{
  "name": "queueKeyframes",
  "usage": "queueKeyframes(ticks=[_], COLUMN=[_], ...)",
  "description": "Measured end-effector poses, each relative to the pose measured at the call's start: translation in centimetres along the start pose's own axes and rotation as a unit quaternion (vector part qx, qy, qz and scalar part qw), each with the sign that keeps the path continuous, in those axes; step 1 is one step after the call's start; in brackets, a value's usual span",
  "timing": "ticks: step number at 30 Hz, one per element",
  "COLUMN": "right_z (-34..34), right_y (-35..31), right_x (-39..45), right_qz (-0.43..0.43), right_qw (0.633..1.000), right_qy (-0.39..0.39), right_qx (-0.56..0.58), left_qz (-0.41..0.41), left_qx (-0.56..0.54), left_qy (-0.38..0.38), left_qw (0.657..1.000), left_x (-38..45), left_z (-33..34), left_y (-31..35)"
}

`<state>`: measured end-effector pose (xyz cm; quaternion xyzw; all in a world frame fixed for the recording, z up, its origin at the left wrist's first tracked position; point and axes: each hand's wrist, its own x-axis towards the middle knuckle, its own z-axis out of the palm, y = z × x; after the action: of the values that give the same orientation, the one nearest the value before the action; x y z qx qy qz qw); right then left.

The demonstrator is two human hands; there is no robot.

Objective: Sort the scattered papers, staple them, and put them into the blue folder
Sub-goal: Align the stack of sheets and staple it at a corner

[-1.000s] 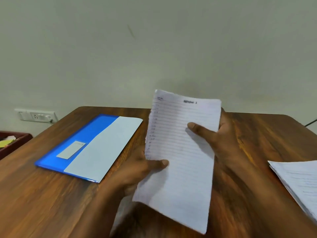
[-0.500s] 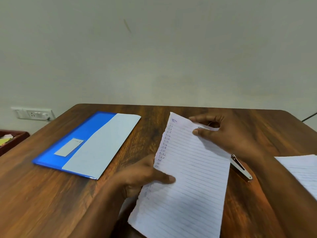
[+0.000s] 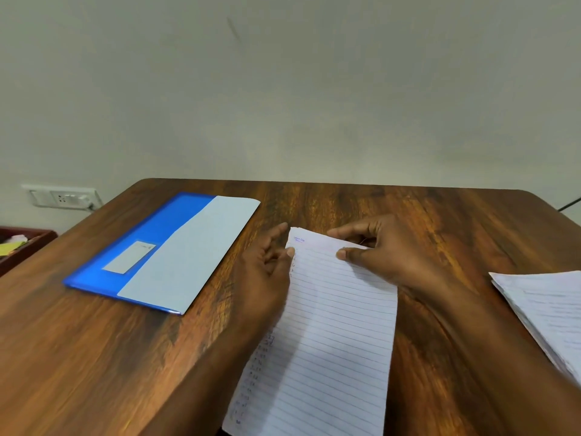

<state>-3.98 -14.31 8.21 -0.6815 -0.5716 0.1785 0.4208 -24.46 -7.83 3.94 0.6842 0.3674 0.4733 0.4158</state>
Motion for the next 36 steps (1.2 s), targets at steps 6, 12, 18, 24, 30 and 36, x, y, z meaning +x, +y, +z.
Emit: queueKeyframes(ticks=[6,12,18,24,30,36], right_z=[-0.3,-0.3,-0.3,0.0,0.1,-2.6], right_y=[0.1,-0.2,-0.3,-0.1,0.2,-0.1], right_x=[0.1,-0.2,-0.1,-0.2,-0.3,-0.6], right_qz=[-0.016,-0.058,-0.043,0.002,0.048,0.113], right_qw=[0.996,0.991,0.993,0.997,0.996,0.99], right_qy=[-0.076,-0.101,-0.099,-0.074,-0.075,-0.085], right_qx=[-0.042,-0.071,-0.05,-0.019,0.007,0.019], left_qz=[0.003,-0.007,0.038,0.038,-0.072,-0.11], left_qx=[0.026,0.058,0.123,0.12,-0.024,-0.059], left_qy=[-0.001,-0.031,-0.053,-0.05,-0.044,-0.077], left_qw=[1.0,0.998,0.99,0.991,0.996,0.989], left_x=[0.4,0.6,0.4,0.4,0.2,0.0], left_z=[0.2,0.5,0.9,1.3,0.9,0.7], left_y=[-1.0,-1.6,-2.1,-2.3,-2.1,-1.8])
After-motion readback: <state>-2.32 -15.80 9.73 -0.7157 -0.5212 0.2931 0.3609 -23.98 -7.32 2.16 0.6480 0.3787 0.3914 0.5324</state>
